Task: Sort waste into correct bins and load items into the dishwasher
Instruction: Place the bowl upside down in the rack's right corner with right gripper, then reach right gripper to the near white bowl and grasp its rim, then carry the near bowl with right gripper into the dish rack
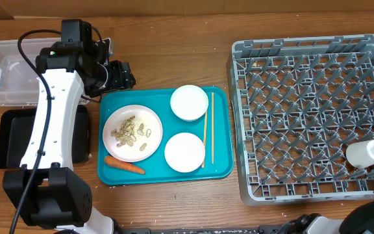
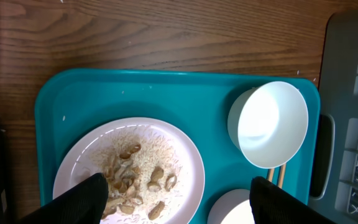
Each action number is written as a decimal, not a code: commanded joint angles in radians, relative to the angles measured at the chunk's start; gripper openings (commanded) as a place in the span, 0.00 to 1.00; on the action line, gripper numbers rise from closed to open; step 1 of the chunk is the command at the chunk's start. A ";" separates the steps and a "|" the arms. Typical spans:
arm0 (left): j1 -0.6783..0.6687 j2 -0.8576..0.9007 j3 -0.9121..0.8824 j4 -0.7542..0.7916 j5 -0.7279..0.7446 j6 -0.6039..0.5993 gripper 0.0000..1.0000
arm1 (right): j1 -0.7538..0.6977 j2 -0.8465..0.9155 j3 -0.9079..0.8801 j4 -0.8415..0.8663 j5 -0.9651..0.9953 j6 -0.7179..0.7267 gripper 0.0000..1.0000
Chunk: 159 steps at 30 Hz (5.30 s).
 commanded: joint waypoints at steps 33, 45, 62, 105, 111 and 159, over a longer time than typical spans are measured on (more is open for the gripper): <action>0.009 -0.027 0.015 -0.299 -0.217 -0.169 1.00 | 0.995 0.035 0.382 -0.160 -0.415 -0.232 0.78; 0.105 -0.240 0.015 -0.442 -0.357 -0.272 1.00 | 1.308 0.331 0.375 -0.138 -0.251 -0.125 0.63; 0.118 -0.254 0.015 -0.416 -0.357 -0.276 1.00 | 1.426 0.444 0.144 0.002 -0.286 -0.040 0.58; 0.118 -0.254 0.015 -0.299 -0.431 -0.226 1.00 | 1.016 0.114 0.446 -0.135 0.584 0.054 0.04; 0.118 -0.254 0.015 -0.296 -0.431 -0.226 1.00 | 0.815 0.116 0.440 -0.040 0.956 0.058 0.04; 0.117 -0.254 0.015 -0.260 -0.394 -0.196 1.00 | 0.815 0.458 0.445 -0.215 0.709 0.270 0.72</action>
